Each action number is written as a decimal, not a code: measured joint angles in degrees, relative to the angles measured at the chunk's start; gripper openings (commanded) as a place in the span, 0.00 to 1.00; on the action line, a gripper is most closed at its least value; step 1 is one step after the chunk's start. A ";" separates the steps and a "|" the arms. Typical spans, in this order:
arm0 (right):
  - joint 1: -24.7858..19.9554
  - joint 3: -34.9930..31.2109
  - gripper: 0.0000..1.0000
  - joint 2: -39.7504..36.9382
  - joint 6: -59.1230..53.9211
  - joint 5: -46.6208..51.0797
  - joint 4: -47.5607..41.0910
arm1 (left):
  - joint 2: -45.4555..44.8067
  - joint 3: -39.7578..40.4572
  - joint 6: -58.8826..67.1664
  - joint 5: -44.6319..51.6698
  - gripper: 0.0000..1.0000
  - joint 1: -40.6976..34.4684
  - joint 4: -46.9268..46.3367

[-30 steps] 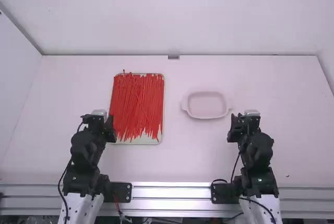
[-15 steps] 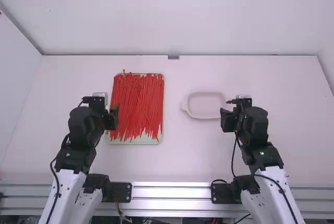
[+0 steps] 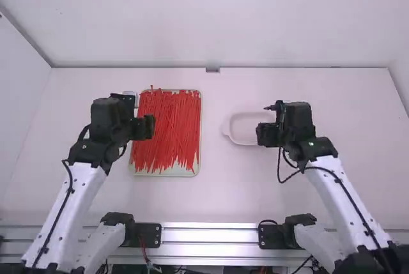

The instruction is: Fasten the cable tie

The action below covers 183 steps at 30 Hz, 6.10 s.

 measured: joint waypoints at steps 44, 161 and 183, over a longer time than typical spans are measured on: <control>-0.35 10.71 0.98 10.73 -4.79 -15.58 -8.83 | 13.18 11.30 0.42 6.19 0.99 -0.96 -3.08; 2.40 15.41 0.98 10.73 -5.95 -16.37 -12.02 | 64.96 33.75 -1.57 -3.13 0.15 -0.70 14.36; 1.81 15.41 0.98 10.73 -6.40 -16.37 -10.58 | 65.37 33.75 -1.75 -3.13 0.08 -0.70 13.03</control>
